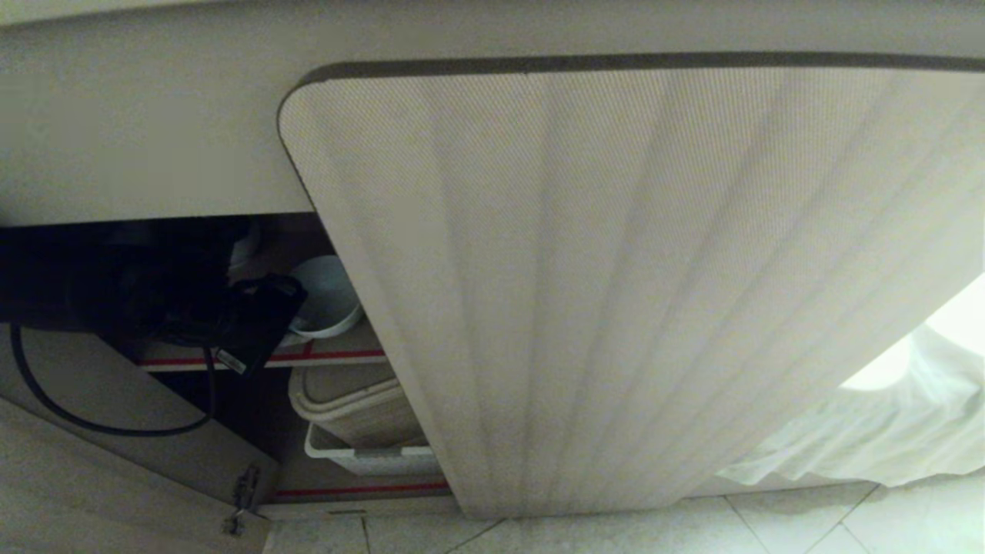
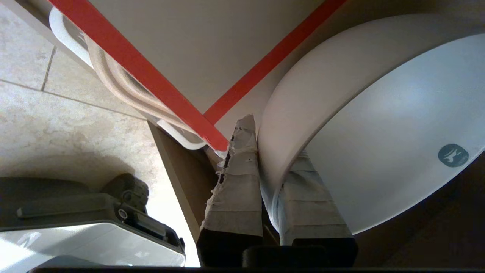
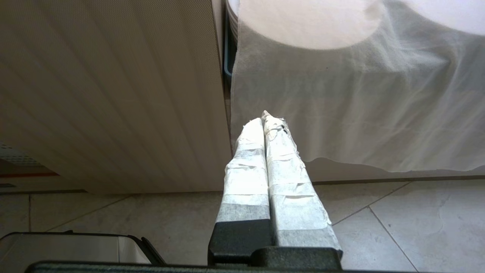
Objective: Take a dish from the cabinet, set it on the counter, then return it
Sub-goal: Put it back into the cabinet
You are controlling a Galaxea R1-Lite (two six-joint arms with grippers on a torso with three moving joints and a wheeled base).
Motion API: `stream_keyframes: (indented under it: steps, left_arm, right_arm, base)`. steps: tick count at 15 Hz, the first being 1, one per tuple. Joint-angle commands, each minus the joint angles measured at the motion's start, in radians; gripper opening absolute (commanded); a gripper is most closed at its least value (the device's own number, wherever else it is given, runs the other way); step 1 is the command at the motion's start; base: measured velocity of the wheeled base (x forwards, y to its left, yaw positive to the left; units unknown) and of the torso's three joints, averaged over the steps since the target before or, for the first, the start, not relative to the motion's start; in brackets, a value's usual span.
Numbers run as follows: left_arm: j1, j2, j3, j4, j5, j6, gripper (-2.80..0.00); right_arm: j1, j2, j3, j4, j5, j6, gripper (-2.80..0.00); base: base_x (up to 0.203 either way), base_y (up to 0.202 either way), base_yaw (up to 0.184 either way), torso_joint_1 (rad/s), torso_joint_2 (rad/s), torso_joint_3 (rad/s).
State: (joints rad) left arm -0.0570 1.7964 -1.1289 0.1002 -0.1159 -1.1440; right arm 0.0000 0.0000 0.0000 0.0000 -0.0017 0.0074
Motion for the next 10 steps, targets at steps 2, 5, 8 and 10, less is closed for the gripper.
stream_keyframes:
  steps: [2,5,8,10]
  left_arm:
    - [0.000,-0.003,0.001,0.000,-0.001,-0.008,-2.80]
    - [0.000,-0.013,0.014,0.010,0.001,-0.008,-2.80]
    - [-0.001,-0.040,0.041,0.035,0.002,-0.015,-2.80]
    - [-0.004,-0.067,0.071,0.033,0.005,-0.022,-2.80]
  right_arm:
    - [0.001,0.000,0.000,0.000,0.000,0.000,-2.80]
    - [0.000,0.000,0.000,0.000,0.000,0.000,-2.80]
    - [0.000,0.000,0.000,0.000,0.000,0.000,-2.80]
    - [0.000,0.000,0.000,0.000,0.000,0.000,-2.80]
  base:
    - [0.000,0.000,0.000,0.000,0.00,0.000]
    - [0.000,0.000,0.000,0.000,0.00,0.000]
    - [0.000,0.000,0.000,0.000,0.00,0.000]
    - [0.000,0.000,0.000,0.000,0.00,0.000]
